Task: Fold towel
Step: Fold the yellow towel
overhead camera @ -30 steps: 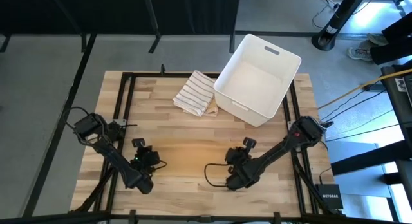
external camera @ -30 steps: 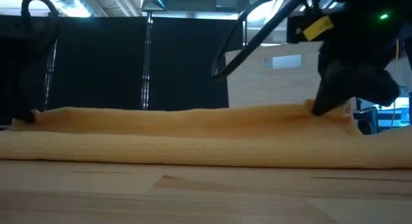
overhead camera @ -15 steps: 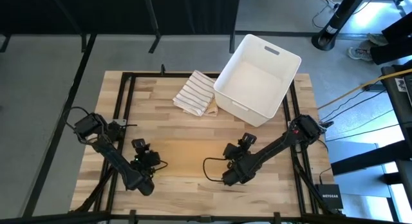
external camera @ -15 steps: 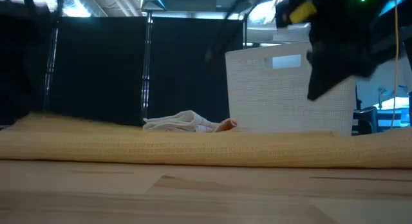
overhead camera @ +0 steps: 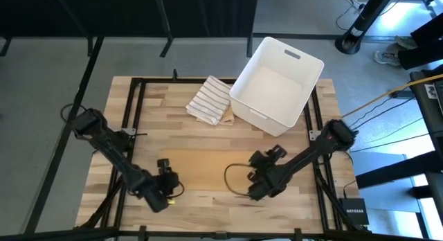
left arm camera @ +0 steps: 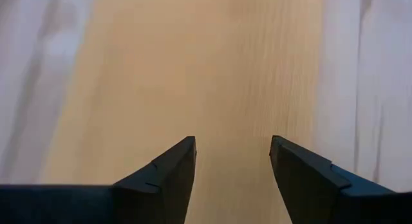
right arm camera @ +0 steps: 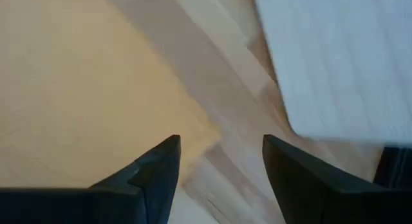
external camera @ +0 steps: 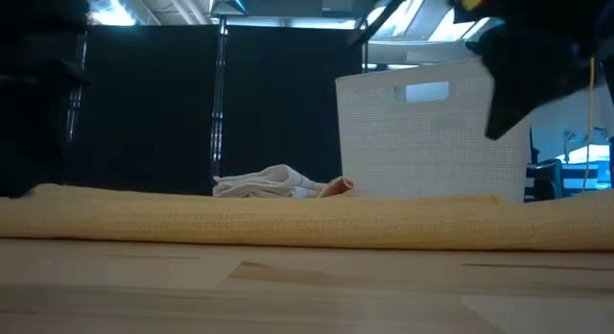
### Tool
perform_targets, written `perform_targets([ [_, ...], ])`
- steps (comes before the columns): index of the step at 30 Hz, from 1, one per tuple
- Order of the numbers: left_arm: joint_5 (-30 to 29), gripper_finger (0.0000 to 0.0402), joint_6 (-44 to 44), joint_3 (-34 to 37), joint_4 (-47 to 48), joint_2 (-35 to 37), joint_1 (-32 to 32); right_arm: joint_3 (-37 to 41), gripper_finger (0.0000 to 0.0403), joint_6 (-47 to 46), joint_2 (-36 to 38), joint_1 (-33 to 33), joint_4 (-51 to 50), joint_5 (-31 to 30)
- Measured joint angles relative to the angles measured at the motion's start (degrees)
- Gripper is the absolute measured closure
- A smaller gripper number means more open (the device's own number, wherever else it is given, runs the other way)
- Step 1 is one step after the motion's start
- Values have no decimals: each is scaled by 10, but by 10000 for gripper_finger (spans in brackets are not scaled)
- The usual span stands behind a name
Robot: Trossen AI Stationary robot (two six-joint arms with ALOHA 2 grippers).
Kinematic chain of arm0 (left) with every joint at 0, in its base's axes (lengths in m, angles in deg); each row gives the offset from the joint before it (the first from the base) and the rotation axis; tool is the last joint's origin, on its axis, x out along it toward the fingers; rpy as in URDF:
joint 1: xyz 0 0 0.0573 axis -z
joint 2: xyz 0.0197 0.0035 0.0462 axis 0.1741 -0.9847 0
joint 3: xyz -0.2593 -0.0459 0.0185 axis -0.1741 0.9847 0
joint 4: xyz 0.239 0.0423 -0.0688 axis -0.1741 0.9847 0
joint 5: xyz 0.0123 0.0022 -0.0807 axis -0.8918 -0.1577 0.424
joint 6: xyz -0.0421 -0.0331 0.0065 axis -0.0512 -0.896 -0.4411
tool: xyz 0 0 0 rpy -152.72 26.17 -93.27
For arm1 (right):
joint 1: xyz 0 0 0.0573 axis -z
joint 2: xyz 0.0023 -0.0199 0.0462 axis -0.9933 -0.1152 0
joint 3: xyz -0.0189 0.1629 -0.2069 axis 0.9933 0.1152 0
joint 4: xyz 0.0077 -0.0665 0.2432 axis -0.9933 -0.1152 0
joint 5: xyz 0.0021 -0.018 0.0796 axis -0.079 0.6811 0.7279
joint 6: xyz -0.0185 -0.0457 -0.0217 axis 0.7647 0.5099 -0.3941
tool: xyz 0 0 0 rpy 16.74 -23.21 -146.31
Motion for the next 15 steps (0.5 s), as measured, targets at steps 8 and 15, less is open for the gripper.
perform_targets([
  [8, 35, 210, 207, 6, -174, -15, -105, 217, 180, -129, 190, -39, 220, 78],
  [15, 42, 210, 287, 6, -224, -38, -158, 415, 180, -212, 250, -66, 526, 86],
])
